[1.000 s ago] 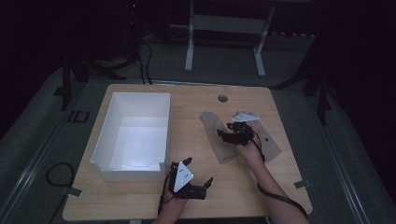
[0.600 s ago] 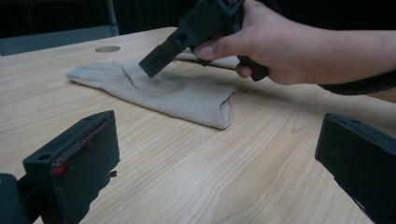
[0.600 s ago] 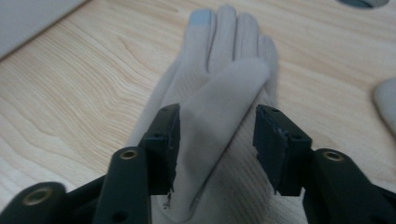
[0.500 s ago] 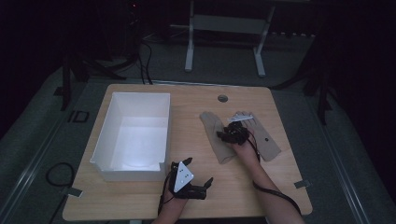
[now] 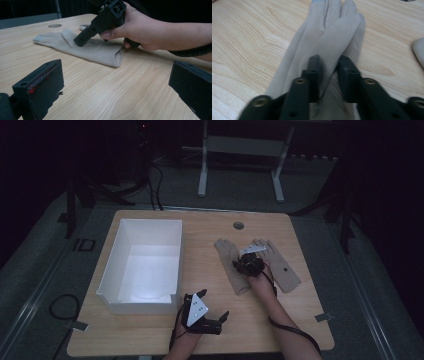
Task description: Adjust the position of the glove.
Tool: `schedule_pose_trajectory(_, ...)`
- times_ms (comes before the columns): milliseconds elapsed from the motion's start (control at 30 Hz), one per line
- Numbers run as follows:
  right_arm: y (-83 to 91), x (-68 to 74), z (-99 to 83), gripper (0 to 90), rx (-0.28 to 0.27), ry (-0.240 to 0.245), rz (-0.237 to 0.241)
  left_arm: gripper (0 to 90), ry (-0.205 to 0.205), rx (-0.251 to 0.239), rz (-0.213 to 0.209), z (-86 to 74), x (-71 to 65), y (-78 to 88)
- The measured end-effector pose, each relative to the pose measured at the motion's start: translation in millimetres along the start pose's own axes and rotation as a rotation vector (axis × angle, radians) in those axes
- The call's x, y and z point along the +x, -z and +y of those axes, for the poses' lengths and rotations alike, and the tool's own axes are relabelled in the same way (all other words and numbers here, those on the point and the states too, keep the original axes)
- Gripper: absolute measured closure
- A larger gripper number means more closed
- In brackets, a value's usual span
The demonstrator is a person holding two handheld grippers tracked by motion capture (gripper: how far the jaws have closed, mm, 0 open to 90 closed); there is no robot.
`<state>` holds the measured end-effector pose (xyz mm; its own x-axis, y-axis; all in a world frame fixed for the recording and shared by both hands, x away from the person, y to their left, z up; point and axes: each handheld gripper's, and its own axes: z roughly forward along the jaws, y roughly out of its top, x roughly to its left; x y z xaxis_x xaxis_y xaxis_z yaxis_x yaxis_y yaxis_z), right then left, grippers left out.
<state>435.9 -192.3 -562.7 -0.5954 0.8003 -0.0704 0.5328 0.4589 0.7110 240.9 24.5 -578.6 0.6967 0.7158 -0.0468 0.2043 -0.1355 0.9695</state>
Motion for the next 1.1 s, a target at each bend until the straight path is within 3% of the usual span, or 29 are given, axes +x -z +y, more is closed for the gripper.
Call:
schedule_pose_trajectory(200,3.8,1.3,1.2,79.9,-0.014,-0.052,-0.015,0.1,0.0,0.0,-0.001,0.1,0.5,0.0)
schedule_pose_trajectory(233,7.7,0.4,3.2,80.2,-0.023,-0.084,-0.008,0.1,0.001,0.001,-0.001,0.0,0.5,0.0)
schedule_pose_trajectory(333,15.2,0.2,6.8,80.3,-0.044,-0.108,-0.02,0.1,0.003,0.001,0.0,0.0,0.5,0.1)
schedule_pose_trajectory(367,25.0,0.2,10.7,80.3,-0.069,-0.147,-0.018,0.1,0.003,-0.001,0.001,0.0,0.1,-0.2)
schedule_pose_trajectory(667,60.9,8.2,16.2,80.4,-0.144,-0.203,-0.087,0.1,0.001,0.001,0.003,0.1,0.0,0.0)
schedule_pose_trajectory(767,68.9,9.6,15.3,80.4,-0.149,-0.223,-0.085,0.1,0.001,0.003,0.004,0.1,0.2,0.0)
schedule_pose_trajectory(800,77.9,12.5,12.9,80.4,-0.159,-0.235,-0.097,0.1,0.002,0.003,0.004,0.1,0.2,0.0)
schedule_pose_trajectory(1100,104.6,25.0,-2.4,80.4,-0.199,-0.285,-0.126,0.1,0.006,0.003,0.005,0.1,0.4,-0.1)
